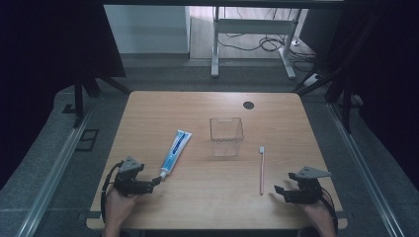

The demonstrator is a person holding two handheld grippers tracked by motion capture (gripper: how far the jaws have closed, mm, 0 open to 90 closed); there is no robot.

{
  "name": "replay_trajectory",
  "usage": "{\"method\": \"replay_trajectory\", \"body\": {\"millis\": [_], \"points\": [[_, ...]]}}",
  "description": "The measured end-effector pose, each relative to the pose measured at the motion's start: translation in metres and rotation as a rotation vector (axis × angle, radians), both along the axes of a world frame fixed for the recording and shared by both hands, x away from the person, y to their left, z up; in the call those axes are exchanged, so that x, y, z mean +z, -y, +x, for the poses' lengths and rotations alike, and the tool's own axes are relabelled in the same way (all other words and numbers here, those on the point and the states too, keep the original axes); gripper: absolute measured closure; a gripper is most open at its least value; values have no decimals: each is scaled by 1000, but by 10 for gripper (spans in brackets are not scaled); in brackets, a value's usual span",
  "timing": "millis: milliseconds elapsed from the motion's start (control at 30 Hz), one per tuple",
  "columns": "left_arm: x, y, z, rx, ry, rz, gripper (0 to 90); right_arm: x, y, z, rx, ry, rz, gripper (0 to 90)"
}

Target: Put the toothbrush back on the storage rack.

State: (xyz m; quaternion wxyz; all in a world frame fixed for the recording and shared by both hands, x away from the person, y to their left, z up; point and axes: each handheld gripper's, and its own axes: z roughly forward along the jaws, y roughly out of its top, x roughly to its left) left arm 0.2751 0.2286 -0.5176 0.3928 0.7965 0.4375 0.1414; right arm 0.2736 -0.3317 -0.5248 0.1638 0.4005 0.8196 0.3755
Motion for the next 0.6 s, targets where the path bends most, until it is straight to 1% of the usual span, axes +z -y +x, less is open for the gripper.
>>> {"method": "replay_trajectory", "body": {"millis": [100, 167, 233, 300, 367, 433, 467, 500, 567, 600], "points": [[0, 1, 0, -7, 8, 1, 126, 1, -1, 0, 1, -6, -16, 202], [0, 1, -1, -4, 9, 1, 126, 1, 0, 0, 8, -16, -8, 186], [-1, 1, -1, -6, 10, 3, 126, 1, 0, 0, 8, -14, 3, 191], [-2, 0, -1, -5, 8, -2, 127, 3, 0, 1, 4, -24, 10, 211], [-3, -1, 0, -7, 7, -7, 126, 3, 0, 1, 6, -30, 8, 249], [-3, -1, -1, -8, 7, -7, 126, 4, 0, 2, 4, -39, 16, 291], [-3, -1, -1, -8, 7, -7, 126, 4, 0, 2, 4, -39, 16, 291], [-3, 0, -1, -5, 3, -16, 126, 5, 0, 2, 3, -50, 19, 314], [-4, 1, -1, -8, 5, -18, 127, 5, 0, 3, 7, -68, 18, 329], [-4, 2, -2, -13, 8, -17, 127, 4, -1, 3, 10, -82, 25, 359]]}}
